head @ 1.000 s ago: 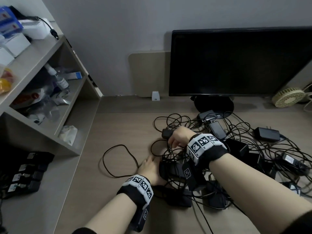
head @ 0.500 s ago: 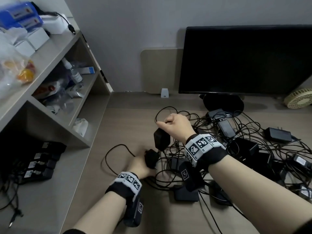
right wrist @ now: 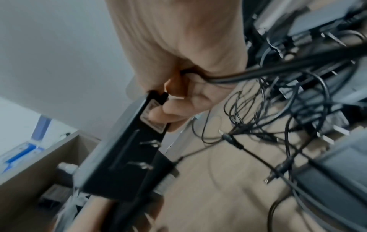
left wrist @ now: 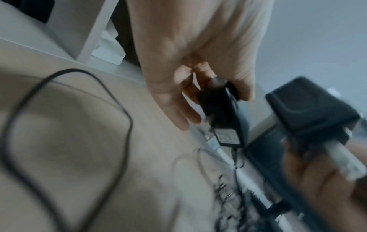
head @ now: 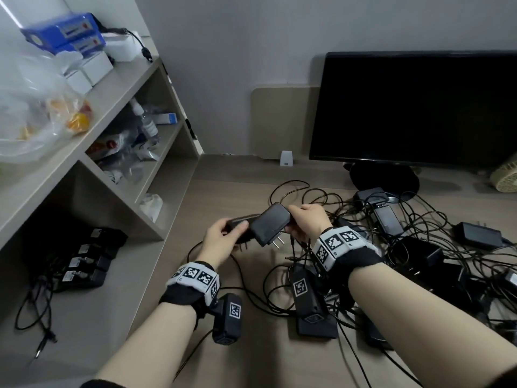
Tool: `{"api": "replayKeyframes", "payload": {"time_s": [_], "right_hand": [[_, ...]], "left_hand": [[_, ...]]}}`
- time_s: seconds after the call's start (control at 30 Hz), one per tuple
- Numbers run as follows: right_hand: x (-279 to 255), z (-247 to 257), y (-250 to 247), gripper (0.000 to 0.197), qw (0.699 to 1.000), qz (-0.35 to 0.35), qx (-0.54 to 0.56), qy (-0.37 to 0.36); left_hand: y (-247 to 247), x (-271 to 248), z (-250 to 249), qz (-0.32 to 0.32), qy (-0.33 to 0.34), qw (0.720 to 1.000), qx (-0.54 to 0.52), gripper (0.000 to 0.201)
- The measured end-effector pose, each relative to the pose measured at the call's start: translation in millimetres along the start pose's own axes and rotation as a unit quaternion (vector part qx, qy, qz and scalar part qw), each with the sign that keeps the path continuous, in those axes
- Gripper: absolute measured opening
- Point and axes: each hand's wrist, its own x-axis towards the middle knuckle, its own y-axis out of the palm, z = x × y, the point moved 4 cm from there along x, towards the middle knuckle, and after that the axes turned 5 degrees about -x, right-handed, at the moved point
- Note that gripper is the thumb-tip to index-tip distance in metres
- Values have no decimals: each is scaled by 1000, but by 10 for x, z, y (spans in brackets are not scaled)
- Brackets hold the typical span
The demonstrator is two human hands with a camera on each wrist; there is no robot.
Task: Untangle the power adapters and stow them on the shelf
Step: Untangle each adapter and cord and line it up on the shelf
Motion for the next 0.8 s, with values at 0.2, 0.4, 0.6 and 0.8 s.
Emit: {"api": "replayKeyframes", "payload": {"time_s": [0.2, 0.4, 0.6, 0.8], "right_hand": [[-61, 68, 221, 20, 972, 26, 225, 69], [-64, 76, 293, 16, 957, 35, 272, 98], [-32, 70, 367, 13, 958, 50, 263, 98], [24, 226, 284, 37, 997, 34, 69, 27]], "left_hand": [[96, -140, -525, 35, 13, 988, -147, 11], [127, -250, -685, 47, 31, 991, -120, 19], [172, -293, -736, 82, 82, 992, -47, 72], [-11, -144, -838, 47, 95, 993, 59, 83]]}}
